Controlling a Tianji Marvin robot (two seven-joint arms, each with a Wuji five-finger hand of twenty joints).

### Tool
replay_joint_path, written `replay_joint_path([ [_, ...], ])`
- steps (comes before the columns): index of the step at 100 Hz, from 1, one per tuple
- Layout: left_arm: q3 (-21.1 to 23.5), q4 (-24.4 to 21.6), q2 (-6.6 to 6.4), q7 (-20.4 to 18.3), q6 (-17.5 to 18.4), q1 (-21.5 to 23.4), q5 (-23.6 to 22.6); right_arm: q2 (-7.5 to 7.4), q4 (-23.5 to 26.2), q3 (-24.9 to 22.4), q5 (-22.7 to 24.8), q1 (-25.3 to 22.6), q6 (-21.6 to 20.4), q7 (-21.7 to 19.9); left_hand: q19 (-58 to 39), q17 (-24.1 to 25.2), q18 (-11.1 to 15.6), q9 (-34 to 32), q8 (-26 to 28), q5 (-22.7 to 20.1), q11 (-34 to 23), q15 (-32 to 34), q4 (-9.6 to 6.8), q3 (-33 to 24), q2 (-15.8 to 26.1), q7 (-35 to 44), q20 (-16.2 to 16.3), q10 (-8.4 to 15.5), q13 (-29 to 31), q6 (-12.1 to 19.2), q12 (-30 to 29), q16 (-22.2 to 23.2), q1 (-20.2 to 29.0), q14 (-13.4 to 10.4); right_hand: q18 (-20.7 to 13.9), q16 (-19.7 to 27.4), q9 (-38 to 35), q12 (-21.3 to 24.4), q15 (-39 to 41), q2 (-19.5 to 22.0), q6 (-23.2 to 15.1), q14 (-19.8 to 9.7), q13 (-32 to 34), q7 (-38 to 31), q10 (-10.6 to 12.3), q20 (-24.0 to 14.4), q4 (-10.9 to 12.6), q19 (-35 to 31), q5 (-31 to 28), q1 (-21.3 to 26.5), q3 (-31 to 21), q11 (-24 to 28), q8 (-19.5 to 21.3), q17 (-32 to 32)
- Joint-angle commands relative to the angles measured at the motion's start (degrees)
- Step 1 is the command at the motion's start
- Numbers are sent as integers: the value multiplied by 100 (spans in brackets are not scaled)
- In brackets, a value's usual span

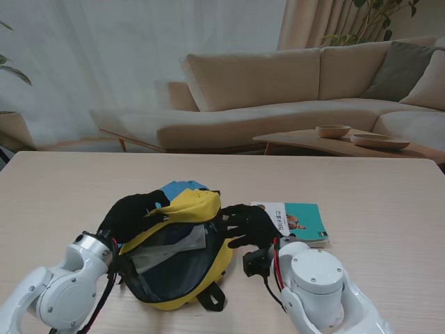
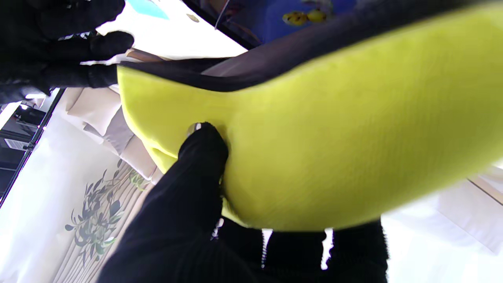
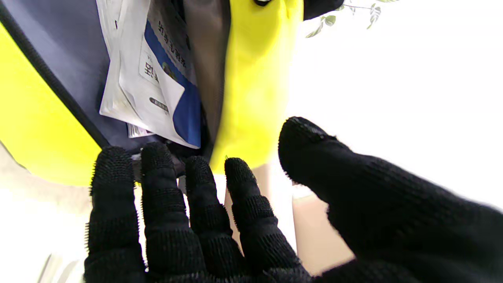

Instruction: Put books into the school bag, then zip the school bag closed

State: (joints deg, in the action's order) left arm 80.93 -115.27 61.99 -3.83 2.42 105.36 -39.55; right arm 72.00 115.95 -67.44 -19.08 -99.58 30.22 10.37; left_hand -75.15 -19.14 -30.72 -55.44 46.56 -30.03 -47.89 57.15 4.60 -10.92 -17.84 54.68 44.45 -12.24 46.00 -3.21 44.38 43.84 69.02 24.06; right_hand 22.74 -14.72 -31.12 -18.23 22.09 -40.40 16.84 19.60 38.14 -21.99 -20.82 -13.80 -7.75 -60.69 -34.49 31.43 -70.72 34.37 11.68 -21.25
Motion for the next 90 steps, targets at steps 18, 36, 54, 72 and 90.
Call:
replay_joint_path([
  [18, -458, 9, 1, -140, -474, 165, -138, -142, 204, -339, 142, -213, -349, -217, 10, 120, -66, 72, -92, 39, 66, -165, -100, -89, 415, 338, 43, 69, -86, 230, -2, 44, 418, 183, -107, -15, 31, -4, -63, 39, -150, -70, -310, 224, 124, -113, 181, -27, -132, -250, 207, -7, 79, 118],
  [36, -732, 63, -27, -292, -948, 218, -168, -162, 224, -509, 117, -233, -439, -259, 120, 329, 32, 177, -494, 187, 485, -464, -114, -238, 318, 155, -81, 32, -293, 141, 68, -58, 246, 184, -116, 13, 57, 8, -120, 33, -149, -76, -324, 441, 131, -128, 180, 24, -206, -247, 211, -34, 92, 150],
  [54, -845, 21, -47, -444, -1290, 329, -89, -156, 159, -560, 183, -189, -529, -215, 488, 1041, 234, 976, -947, 641, 1119, -1224, -128, -577, 86, -594, -406, -50, -1110, -79, -49, -240, -725, 130, -134, 19, 85, 10, -133, 39, -153, -79, -337, 896, 143, -171, 181, 59, -371, -248, 213, -39, 248, 165],
  [72, -787, -89, -67, -527, -1241, 506, -105, -159, 63, -592, 241, -141, -571, -227, 1611, 1773, 394, 2064, -1201, 1098, 1957, -2486, -256, -1558, 327, -1611, -886, 30, -2004, -200, -1205, -746, -2540, -120, -162, 17, 132, 6, -138, 51, -178, -115, -387, 939, 176, -182, 179, 66, -342, -263, 228, -33, 334, 231],
  [90, -590, -258, -79, -559, -871, 703, -157, -227, -20, -682, 436, -145, -741, -413, 2751, 2251, 571, 2837, -1757, 1376, 2824, -3384, -177, -1047, 237, -2368, -958, 84, -2658, -127, -1787, -1046, -3156, -294, -141, 7, 145, -11, -128, 163, -364, -305, -433, 988, 392, -298, 200, -105, -302, -380, 359, 8, 497, 351],
])
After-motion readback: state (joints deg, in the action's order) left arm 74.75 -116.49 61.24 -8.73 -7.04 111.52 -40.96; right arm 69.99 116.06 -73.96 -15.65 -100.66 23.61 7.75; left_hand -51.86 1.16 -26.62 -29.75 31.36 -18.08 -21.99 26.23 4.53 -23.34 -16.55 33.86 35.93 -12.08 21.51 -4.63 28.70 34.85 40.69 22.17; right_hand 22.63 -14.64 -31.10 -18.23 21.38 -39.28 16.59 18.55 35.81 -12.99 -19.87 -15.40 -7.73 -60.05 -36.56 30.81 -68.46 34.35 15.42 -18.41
